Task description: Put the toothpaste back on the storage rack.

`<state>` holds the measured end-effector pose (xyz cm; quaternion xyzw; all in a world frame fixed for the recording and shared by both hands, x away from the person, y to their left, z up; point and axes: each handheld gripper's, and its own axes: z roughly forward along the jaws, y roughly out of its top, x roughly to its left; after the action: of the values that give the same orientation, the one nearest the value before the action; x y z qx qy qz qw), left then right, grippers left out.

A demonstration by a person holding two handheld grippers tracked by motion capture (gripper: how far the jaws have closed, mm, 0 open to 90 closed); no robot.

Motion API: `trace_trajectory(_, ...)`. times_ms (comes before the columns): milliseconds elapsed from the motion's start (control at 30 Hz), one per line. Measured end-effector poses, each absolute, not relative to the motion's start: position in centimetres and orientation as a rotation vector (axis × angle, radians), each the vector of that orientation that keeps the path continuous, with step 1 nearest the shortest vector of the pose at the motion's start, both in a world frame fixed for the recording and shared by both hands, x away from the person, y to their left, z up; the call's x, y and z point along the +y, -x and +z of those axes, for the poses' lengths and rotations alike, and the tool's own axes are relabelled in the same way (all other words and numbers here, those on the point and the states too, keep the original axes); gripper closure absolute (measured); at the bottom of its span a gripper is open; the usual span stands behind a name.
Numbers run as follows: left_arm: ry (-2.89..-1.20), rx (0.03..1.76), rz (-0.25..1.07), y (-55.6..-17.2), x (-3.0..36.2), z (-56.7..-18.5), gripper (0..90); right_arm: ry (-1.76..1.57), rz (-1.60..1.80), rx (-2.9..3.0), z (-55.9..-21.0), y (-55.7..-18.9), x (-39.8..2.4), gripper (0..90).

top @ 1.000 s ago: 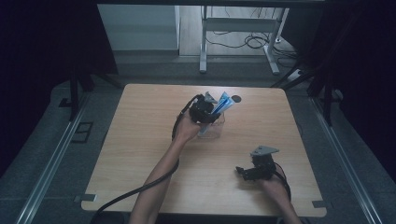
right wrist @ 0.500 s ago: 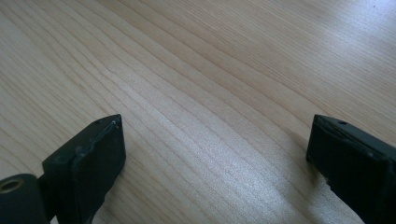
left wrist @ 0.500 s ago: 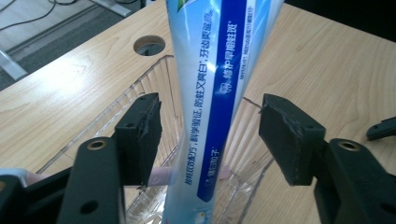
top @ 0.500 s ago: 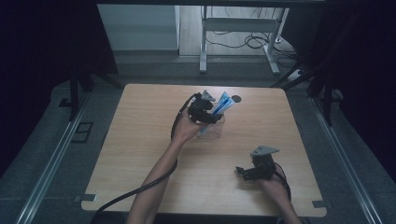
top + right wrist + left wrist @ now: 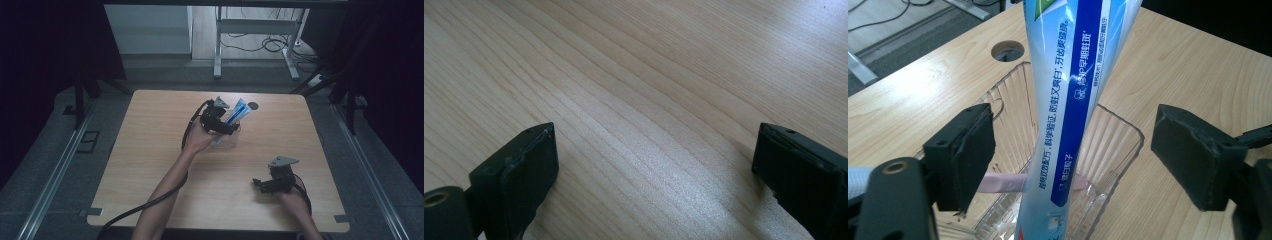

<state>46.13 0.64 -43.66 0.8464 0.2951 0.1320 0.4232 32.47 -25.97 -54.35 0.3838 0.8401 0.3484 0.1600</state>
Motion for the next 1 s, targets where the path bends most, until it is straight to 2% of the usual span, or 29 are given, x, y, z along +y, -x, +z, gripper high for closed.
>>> trace_trajectory(1000, -2.125, 0.71, 0.358, -43.7, 2.4, -42.9, 13.2, -1.096, 0.996, 2.4, -54.4, -32.5, -26.0, 4.4)
